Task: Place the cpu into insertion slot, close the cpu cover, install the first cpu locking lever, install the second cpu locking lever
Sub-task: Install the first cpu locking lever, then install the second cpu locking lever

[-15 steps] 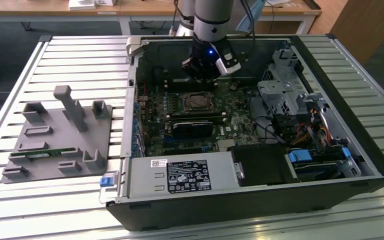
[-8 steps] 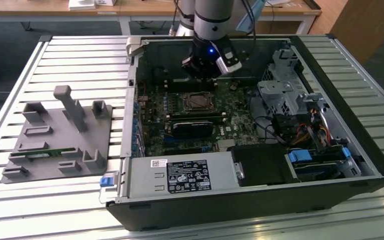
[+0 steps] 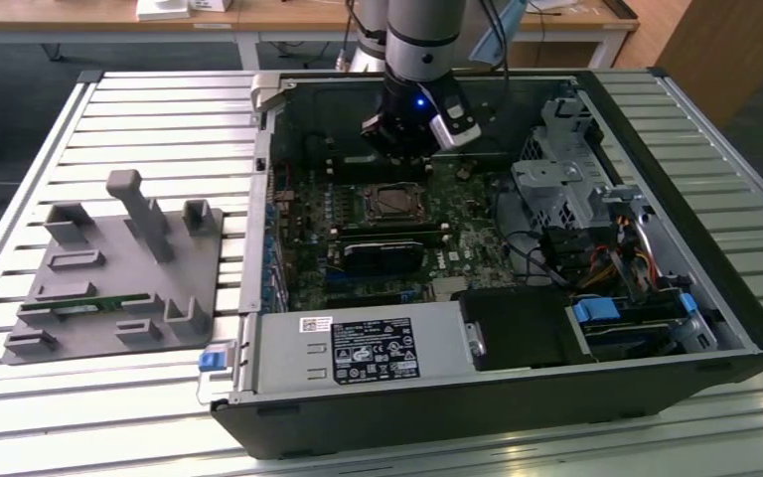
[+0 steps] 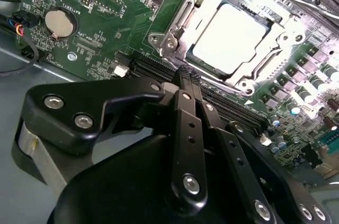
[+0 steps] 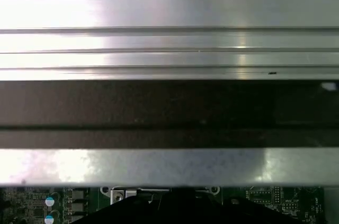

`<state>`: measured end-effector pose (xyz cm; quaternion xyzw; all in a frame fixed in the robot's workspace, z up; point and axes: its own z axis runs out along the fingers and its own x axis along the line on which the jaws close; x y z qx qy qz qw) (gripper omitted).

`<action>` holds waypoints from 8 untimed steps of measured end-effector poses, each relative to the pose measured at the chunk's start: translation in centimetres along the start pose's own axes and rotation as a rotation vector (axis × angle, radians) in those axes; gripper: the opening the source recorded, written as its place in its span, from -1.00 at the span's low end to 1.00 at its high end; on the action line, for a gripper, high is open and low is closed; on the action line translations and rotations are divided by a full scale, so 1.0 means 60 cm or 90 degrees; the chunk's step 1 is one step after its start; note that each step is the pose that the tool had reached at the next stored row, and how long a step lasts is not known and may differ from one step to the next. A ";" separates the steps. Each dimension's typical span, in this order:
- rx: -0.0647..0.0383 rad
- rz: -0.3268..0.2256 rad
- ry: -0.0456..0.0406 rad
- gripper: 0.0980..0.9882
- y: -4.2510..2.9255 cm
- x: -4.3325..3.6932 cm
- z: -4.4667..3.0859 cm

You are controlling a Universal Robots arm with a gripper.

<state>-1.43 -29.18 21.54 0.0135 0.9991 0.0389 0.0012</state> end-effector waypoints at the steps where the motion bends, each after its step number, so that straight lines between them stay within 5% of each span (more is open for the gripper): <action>1: 0.000 0.000 0.0000 -0.98 0.000 0.000 0.000; 8: 0.000 0.000 0.0000 -0.98 -0.003 0.000 0.000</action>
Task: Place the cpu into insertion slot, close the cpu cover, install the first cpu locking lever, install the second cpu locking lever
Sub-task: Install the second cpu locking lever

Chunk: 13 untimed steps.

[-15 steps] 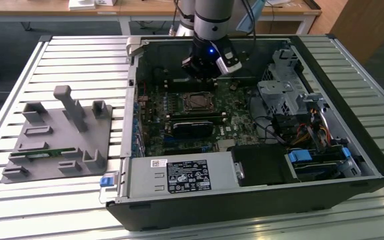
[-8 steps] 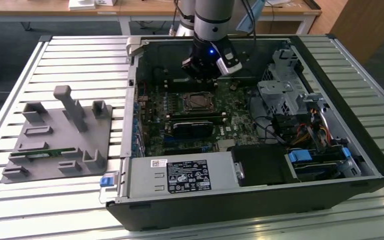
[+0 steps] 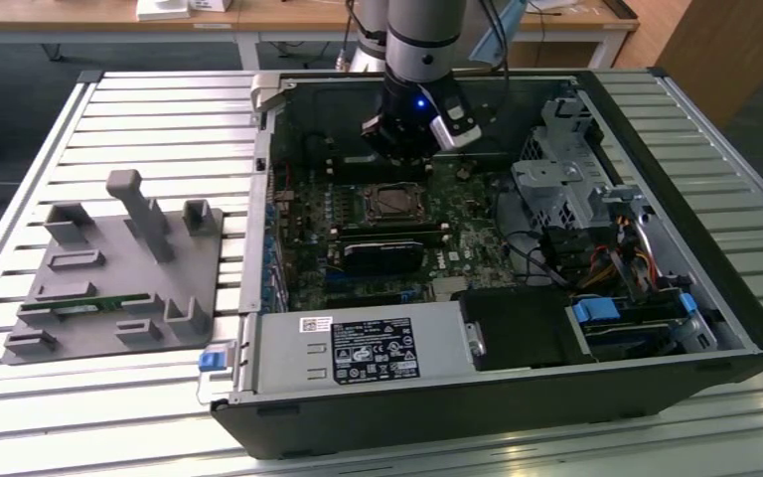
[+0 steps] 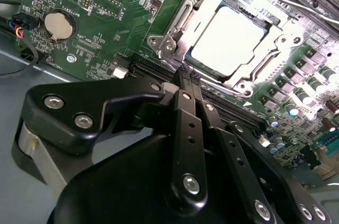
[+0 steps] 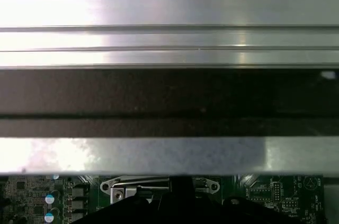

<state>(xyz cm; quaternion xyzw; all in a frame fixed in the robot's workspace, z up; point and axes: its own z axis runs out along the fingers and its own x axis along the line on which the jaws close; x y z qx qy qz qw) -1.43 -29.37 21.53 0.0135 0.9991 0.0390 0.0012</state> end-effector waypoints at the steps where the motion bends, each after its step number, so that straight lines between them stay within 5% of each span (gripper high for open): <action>1: 0.000 0.000 0.0000 -0.98 0.000 0.000 0.000; 10: 0.000 0.000 0.0001 -0.98 -0.006 0.000 -0.001; 13: 0.000 0.000 -0.0001 -0.98 -0.005 0.000 -0.013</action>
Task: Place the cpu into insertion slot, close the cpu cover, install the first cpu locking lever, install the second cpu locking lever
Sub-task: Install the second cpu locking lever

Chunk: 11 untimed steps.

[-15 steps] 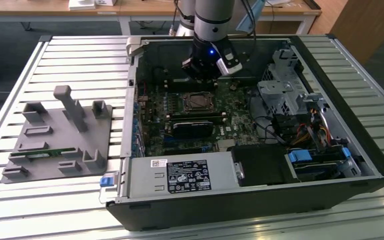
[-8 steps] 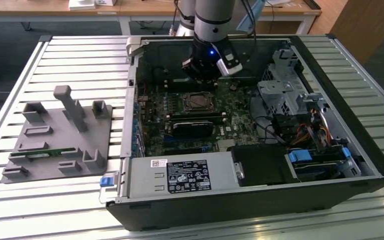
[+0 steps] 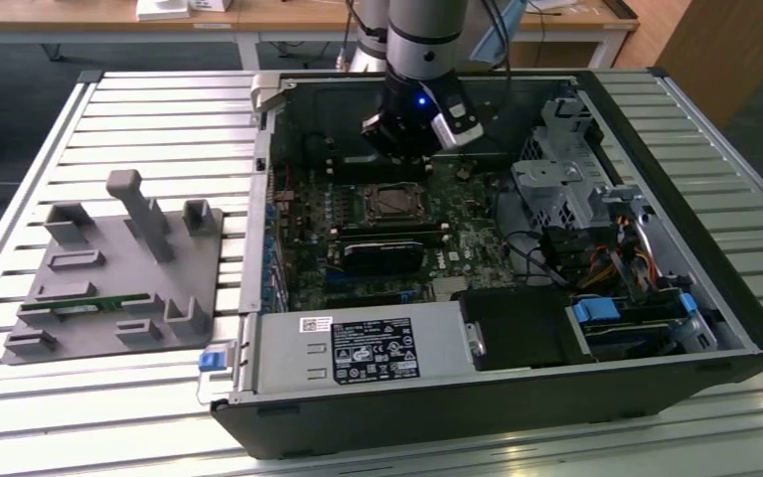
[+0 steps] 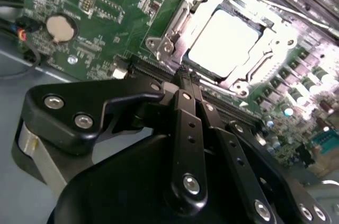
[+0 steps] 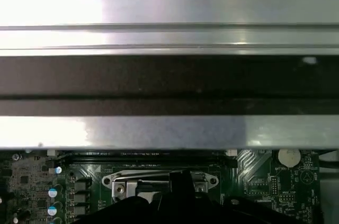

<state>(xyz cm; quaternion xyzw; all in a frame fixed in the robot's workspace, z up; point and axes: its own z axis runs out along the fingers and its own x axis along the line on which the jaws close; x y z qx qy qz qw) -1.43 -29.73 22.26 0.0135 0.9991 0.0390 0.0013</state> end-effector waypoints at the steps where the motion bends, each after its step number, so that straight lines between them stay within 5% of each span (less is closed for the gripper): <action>1: 0.000 0.000 0.0001 -0.98 0.001 0.000 -0.007; 6: 0.000 0.000 0.0000 -0.98 0.003 0.000 -0.038; 11: 0.000 0.000 -0.0002 -0.98 -0.004 0.000 -0.039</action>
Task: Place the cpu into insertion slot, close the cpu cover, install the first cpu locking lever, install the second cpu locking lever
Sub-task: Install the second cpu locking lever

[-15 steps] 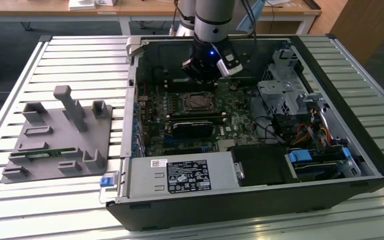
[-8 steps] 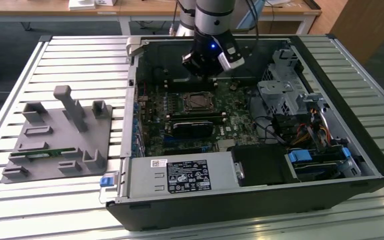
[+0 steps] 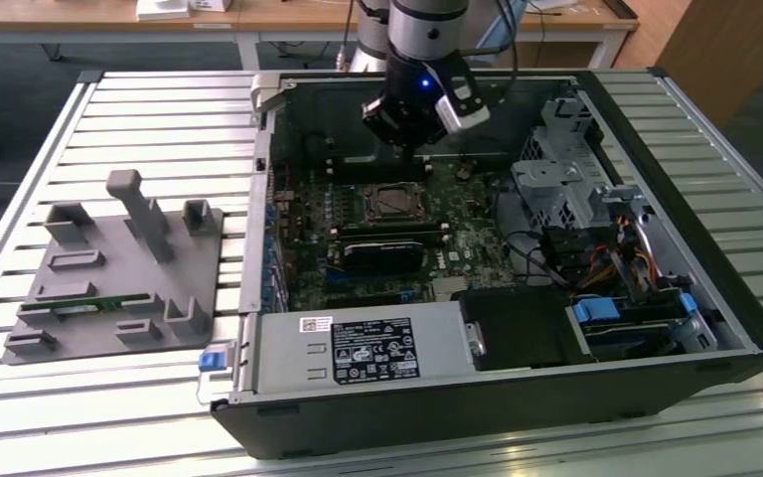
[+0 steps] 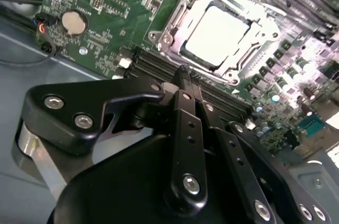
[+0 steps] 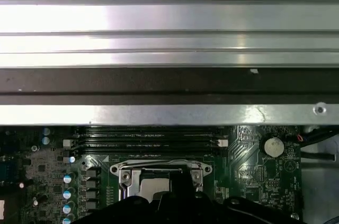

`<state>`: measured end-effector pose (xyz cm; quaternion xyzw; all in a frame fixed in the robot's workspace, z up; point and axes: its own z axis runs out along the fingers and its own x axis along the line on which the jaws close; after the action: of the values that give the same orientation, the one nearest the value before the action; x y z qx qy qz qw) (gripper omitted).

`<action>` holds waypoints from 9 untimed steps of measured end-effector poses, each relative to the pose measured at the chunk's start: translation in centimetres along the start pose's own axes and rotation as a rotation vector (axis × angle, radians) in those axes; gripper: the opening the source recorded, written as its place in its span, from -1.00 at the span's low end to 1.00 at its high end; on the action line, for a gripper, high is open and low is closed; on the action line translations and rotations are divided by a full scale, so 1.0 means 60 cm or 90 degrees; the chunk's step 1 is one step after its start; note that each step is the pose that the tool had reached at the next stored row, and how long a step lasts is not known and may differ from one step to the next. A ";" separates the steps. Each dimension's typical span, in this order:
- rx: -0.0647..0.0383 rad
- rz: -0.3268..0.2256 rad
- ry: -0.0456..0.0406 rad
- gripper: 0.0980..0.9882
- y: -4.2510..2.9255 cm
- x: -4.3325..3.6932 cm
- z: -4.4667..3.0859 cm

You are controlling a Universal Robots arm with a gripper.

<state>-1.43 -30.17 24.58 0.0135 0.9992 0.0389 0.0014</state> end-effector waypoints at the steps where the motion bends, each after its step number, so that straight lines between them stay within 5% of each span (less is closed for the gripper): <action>1: 0.000 0.000 0.0000 -0.98 -0.003 0.000 0.000; 9: 0.000 0.000 0.0000 -0.98 -0.025 -0.001 -0.002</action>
<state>-1.43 -31.70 24.58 0.0135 0.9992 0.0389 0.0014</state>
